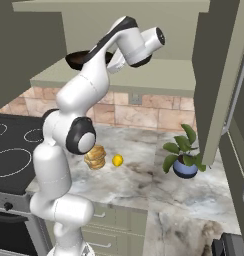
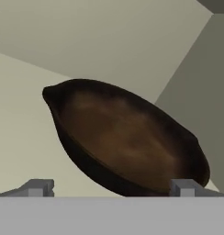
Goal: Pick the pan from the cabinet and place it on the stove. Then turn on the stove burner for the pan.
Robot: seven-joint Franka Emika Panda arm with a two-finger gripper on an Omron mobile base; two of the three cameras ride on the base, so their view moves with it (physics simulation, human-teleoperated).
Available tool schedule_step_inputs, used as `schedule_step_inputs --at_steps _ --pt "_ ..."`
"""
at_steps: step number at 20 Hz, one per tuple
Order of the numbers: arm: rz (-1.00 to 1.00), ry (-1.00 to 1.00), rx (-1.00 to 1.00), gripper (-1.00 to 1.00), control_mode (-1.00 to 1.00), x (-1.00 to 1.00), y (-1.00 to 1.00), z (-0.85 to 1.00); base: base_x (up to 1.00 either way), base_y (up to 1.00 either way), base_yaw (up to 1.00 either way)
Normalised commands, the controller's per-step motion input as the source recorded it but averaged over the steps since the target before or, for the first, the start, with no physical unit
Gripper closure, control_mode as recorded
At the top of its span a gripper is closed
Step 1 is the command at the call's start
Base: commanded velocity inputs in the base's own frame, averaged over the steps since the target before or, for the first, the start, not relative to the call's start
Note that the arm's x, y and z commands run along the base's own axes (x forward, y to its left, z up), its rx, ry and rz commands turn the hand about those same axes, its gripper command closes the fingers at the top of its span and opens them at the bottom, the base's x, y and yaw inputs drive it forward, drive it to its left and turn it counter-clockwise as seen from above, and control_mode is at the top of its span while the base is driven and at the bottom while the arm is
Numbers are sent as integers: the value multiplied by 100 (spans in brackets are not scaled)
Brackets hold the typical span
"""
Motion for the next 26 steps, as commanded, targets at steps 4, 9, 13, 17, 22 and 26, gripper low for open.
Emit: schedule_step_inputs --at_steps 4,9,13,17,22,26 --pt "0 7 -1 -100 -100 29 0 -1 0 0 0" --pt "0 12 -3 -100 -100 36 0 -1 0 0 0" --pt "0 10 -1 -100 -100 35 -2 -1 0 0 0" --pt "2 3 0 -100 -100 19 -15 -2 0 0 0" --pt "4 0 0 -100 -100 6 -22 -9 0 0 0" --pt "4 0 0 -100 -100 0 -14 -17 0 0 0"
